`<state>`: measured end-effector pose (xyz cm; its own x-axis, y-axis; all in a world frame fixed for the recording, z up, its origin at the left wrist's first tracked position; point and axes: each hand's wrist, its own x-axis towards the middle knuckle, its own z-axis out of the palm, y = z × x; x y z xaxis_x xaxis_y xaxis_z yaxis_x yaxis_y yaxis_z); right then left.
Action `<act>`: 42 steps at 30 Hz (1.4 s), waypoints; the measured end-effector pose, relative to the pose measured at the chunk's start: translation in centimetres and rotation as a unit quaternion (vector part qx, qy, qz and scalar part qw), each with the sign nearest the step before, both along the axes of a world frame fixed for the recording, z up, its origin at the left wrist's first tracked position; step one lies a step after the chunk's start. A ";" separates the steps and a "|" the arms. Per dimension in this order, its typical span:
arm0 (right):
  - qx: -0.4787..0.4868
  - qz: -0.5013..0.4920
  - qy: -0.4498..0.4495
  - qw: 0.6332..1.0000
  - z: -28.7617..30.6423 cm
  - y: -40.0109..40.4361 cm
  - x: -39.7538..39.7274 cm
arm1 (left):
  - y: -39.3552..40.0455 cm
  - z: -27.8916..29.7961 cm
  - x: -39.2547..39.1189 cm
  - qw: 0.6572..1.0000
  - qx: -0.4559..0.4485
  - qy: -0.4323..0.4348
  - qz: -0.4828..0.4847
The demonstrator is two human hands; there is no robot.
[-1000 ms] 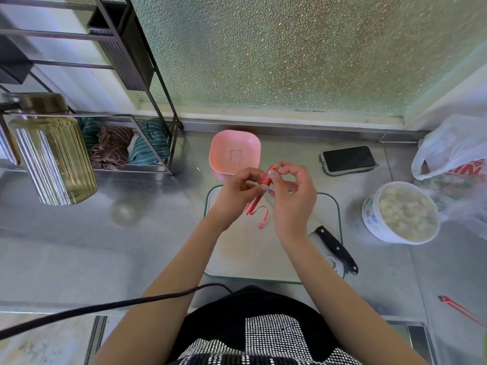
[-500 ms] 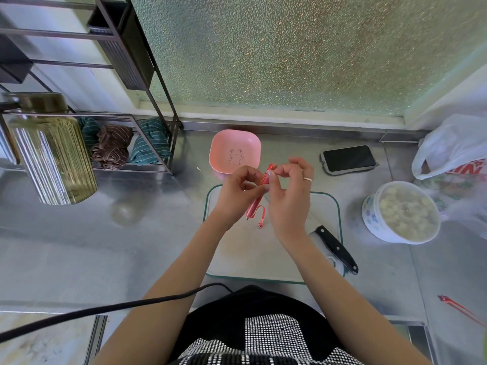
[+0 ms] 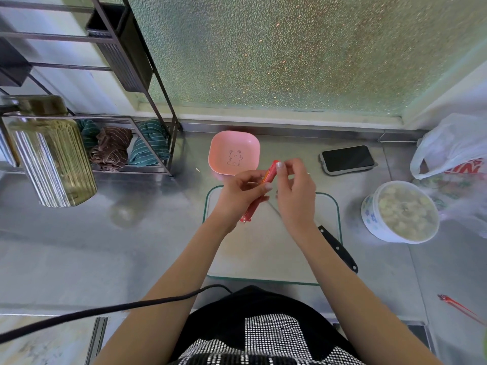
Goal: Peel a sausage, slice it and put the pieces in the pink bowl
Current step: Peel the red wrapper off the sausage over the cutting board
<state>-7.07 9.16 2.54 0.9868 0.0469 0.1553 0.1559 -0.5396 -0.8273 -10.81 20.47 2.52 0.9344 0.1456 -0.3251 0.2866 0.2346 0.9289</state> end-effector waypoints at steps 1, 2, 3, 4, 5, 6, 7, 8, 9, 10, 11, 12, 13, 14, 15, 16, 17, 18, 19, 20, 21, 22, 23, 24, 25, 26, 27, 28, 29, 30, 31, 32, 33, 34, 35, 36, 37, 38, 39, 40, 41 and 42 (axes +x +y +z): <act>0.001 0.012 0.003 1.000 -0.2 0.0 0.0 | 0.0 0.1 0.0 1.000 0.001 -0.001 -0.005; 0.003 0.020 0.003 1.000 -0.3 0.0 0.0 | -0.1 0.3 -0.1 1.000 0.000 -0.002 -0.009; 0.003 0.022 -0.001 1.000 -0.3 0.0 -0.1 | -0.1 0.5 -0.2 1.000 -0.005 -0.001 -0.014; -0.002 0.021 -0.010 1.000 -0.2 0.0 -0.1 | -0.2 0.6 -0.3 1.000 -0.011 0.003 -0.021; -0.012 0.021 -0.021 0.999 0.0 0.0 -0.2 | -0.2 0.7 -0.4 0.999 -0.018 0.006 -0.029; -0.024 0.024 -0.032 0.999 0.2 0.0 -0.3 | -0.3 0.8 -0.4 0.999 -0.027 0.009 -0.037; -0.032 0.030 -0.042 0.998 0.4 0.0 -0.3 | -0.2 0.9 -0.4 0.998 -0.036 0.011 -0.044; -0.034 0.037 -0.050 0.997 0.6 -0.1 -0.4 | -0.2 1.1 -0.5 0.998 -0.046 0.015 -0.049; -0.034 0.046 -0.055 0.997 0.7 -0.2 -0.4 | -0.2 1.1 -0.4 0.997 -0.054 0.018 -0.052; -0.040 0.057 -0.059 0.996 0.7 -0.4 -0.3 | -0.1 1.2 -0.4 0.997 -0.058 0.021 -0.053; -0.055 0.069 -0.064 0.994 0.7 -0.6 -0.2 | -0.1 1.2 -0.4 0.997 -0.058 0.026 -0.052; -0.075 0.079 -0.074 0.991 0.6 -0.8 0.0 | -0.2 1.2 -0.4 0.997 -0.053 0.031 -0.047; -0.095 0.088 -0.088 0.988 0.5 -1.0 0.1 | -0.2 1.1 -0.4 0.998 -0.041 0.034 -0.040; -0.114 0.097 -0.104 0.983 0.5 -1.1 0.2 | -0.3 1.1 -0.3 0.998 -0.027 0.037 -0.032; -0.129 0.106 -0.117 0.979 0.4 -1.2 0.2 | -0.4 1.0 -0.3 0.999 -0.011 0.039 -0.025; -0.140 0.115 -0.127 0.975 0.4 -1.2 0.2 | -0.4 1.0 -0.2 0.999 0.004 0.041 -0.018; -0.148 0.123 -0.135 0.972 0.4 -1.2 0.2 | -0.4 1.0 -0.1 0.999 0.021 0.041 -0.010; -0.155 0.128 -0.141 0.969 0.4 -1.2 0.2 | -0.5 1.1 -0.1 0.998 0.042 0.039 -0.003; -0.160 0.134 -0.143 0.968 0.3 -1.2 0.1 | -0.5 1.2 0.0 0.997 0.066 0.034 0.003; -0.160 0.138 -0.138 0.968 0.3 -1.3 0.0 | -0.6 1.4 0.0 0.995 0.091 0.028 0.008; -0.154 0.138 -0.125 0.970 0.2 -1.4 0.0 | -0.8 1.5 0.1 0.993 0.112 0.021 0.013; -0.142 0.133 -0.105 0.975 0.2 -1.5 0.0 | -0.9 1.6 0.1 0.992 0.127 0.016 0.019; -0.130 0.122 -0.082 0.981 0.2 -1.7 0.0 | -1.0 1.5 0.1 0.990 0.135 0.010 0.026; -0.120 0.110 -0.063 0.985 0.3 -1.8 0.0 | -1.1 1.5 0.1 0.990 0.137 0.006 0.033; -0.116 0.103 -0.050 0.987 0.4 -1.9 -0.1 | -1.1 1.4 0.2 0.990 0.136 0.003 0.037; -0.123 0.102 -0.045 0.986 0.4 -1.9 -0.1 | -1.1 1.3 0.2 0.990 0.137 0.000 0.037; -0.141 0.103 -0.047 0.983 0.3 -1.9 -0.1 | -1.1 1.2 0.2 0.989 0.144 -0.003 0.034; -0.162 0.103 -0.051 0.980 0.2 -1.8 -0.1 | -1.2 1.2 0.2 0.988 0.150 -0.006 0.028; -0.175 0.099 -0.053 0.978 0.0 -1.7 -0.1 | -1.2 1.1 0.2 0.988 0.153 -0.007 0.021; -0.178 0.092 -0.054 0.978 -0.2 -1.6 -0.1 | -1.2 1.2 0.2 0.989 0.146 -0.008 0.012; -0.171 0.086 -0.055 0.980 -0.3 -1.7 0.0 | -1.3 1.2 0.2 0.992 0.128 -0.006 0.002; -0.160 0.085 -0.056 0.982 -0.3 -1.8 0.0 | -1.2 1.3 0.1 0.995 0.096 0.000 -0.005; -0.148 0.090 -0.059 0.983 -0.3 -1.9 0.1 | -1.1 1.4 0.0 0.998 0.053 0.012 -0.009; -0.138 0.098 -0.060 0.984 -0.2 -2.0 0.1 | -0.9 1.4 -0.1 0.999 0.012 0.030 -0.013; -0.135 0.108 -0.062 0.983 0.0 -2.1 0.0 | -0.8 1.5 -0.2 0.999 -0.015 0.045 -0.015; -0.139 0.117 -0.067 0.981 0.1 -2.2 0.0 | -0.6 1.5 -0.2 0.998 -0.030 0.054 -0.016; -0.149 0.123 -0.077 0.978 0.1 -2.4 0.0 | -0.6 1.5 -0.2 0.997 -0.038 0.059 -0.017; -0.164 0.128 -0.093 0.974 0.0 -2.5 0.0 | -0.6 1.6 -0.2 0.997 -0.042 0.064 -0.016; -0.181 0.133 -0.112 0.968 -0.1 -2.8 0.0 | -0.6 1.6 -0.1 0.997 -0.041 0.069 -0.013; -0.198 0.143 -0.132 0.961 -0.2 -3.0 0.1 | -0.7 1.7 -0.1 0.996 -0.037 0.077 -0.010; -0.213 0.158 -0.153 0.952 -0.4 -3.2 0.1 | -0.8 1.8 -0.1 0.996 -0.032 0.084 -0.007; -0.225 0.175 -0.177 0.942 -0.5 -3.5 0.2 | -0.9 2.0 -0.1 0.995 -0.029 0.090 -0.005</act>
<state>-6.91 5.71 2.03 0.7889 0.4990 0.3586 0.6123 -0.6880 -0.3896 -10.87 19.53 4.47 0.8613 0.1125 -0.4955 0.4503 0.2830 0.8469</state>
